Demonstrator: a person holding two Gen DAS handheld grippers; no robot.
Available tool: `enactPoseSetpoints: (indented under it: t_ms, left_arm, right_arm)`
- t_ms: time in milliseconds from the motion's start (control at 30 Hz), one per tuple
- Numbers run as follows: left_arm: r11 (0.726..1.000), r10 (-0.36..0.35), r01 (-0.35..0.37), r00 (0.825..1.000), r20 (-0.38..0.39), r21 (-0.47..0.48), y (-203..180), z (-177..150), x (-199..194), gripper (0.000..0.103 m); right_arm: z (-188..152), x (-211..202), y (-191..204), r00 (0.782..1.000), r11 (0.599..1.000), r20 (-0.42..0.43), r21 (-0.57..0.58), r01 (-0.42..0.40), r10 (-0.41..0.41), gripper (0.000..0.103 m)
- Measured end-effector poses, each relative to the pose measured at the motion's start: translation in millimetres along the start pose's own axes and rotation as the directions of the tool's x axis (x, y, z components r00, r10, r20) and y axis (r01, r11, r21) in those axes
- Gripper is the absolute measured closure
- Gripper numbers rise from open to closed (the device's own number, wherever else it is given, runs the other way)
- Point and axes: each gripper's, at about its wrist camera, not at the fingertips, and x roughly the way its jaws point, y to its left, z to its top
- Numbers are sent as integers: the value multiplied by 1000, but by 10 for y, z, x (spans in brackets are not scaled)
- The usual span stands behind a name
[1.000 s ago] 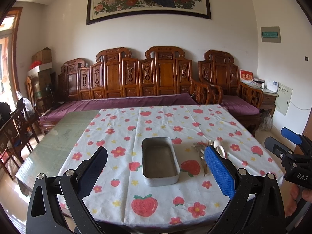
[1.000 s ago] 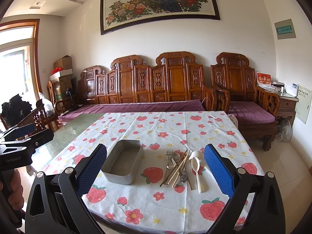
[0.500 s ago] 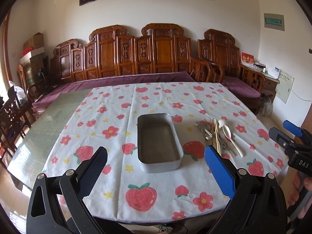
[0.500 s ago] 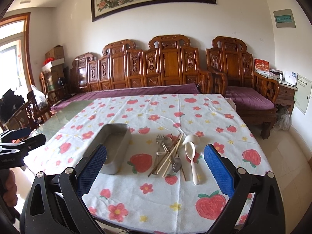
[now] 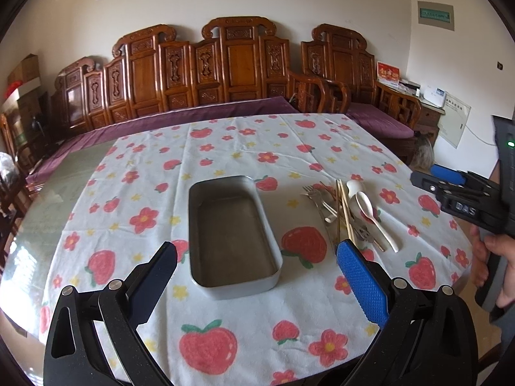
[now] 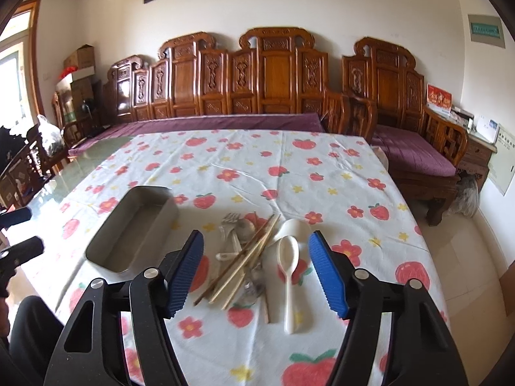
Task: Organize utensils
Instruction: 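Grasp a wooden chopstick with the left tool while the right tool approaches the white plastic spoon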
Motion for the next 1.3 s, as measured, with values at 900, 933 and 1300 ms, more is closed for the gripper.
enactPoseSetpoints:
  t_ms: [900,933,1300]
  left_arm:
    - [967,-190,230,940,-284,112,-952,-125,1531,66]
    - [966,-196,237,934,-297,107,-971,-138,1596,69]
    - [953,-225,278,917,-330,124,-1174,-120,1988,95]
  right_arm:
    - [-761,1091,-568,956,998,-287,13,-64,65,62]
    - [-766,1093,-574,955,998,-290,14,-63,65,62]
    - [-784,1110,-575,953,998,-297,8,-64,64,62]
